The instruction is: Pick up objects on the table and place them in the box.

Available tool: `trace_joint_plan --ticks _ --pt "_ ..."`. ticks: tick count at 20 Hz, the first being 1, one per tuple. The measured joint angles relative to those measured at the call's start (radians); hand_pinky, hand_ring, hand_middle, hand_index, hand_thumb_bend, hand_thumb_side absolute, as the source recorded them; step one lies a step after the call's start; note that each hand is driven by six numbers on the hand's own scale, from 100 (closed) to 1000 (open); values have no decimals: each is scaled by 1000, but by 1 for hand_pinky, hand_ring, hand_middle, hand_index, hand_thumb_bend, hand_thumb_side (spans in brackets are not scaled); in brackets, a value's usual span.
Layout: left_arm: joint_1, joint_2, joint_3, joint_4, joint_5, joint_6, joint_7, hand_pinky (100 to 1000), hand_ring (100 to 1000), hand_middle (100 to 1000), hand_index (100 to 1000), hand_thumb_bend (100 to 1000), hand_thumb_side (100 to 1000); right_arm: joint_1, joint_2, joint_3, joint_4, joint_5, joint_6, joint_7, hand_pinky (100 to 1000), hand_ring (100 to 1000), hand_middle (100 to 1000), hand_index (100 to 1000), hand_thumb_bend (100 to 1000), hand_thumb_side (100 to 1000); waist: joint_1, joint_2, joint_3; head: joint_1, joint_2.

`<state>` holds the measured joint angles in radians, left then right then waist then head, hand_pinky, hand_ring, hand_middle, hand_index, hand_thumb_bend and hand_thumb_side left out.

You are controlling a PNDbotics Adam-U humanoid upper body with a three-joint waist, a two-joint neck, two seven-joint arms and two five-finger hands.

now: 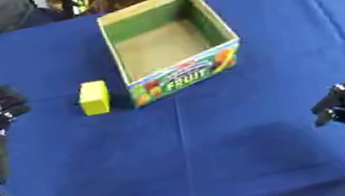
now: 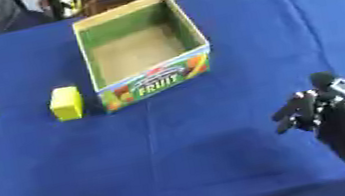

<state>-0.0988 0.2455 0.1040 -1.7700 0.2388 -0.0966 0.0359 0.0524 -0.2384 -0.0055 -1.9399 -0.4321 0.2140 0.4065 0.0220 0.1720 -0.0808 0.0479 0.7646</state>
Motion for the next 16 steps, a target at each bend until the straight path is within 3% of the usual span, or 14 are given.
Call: trace_joint_plan --ticks 5,9,13,16 --pt "-8 11 0 -2 -10 0 -6 689 647 588 706 479 739 0 0 0 0 0 0 0 557 621 471 387 100 833 0 0 -1 0 0" --pt "-29 50 0 -8 -60 6 -22 687 652 599 721 511 632 1 0 0 0 0 0 0 557 621 471 387 100 833 0 -1 -2 0 0" --pt "-66 123 -5 -9 -188 34 -65 673 649 614 745 503 532 1 0 0 0 0 0 0 557 621 471 387 100 833 1 -7 -5 0 0" --pt "-120 199 -30 0 -346 74 -139 671 658 632 765 542 488 5 0 0 0 0 0 1 557 621 471 387 100 833 3 -9 -10 3 0"
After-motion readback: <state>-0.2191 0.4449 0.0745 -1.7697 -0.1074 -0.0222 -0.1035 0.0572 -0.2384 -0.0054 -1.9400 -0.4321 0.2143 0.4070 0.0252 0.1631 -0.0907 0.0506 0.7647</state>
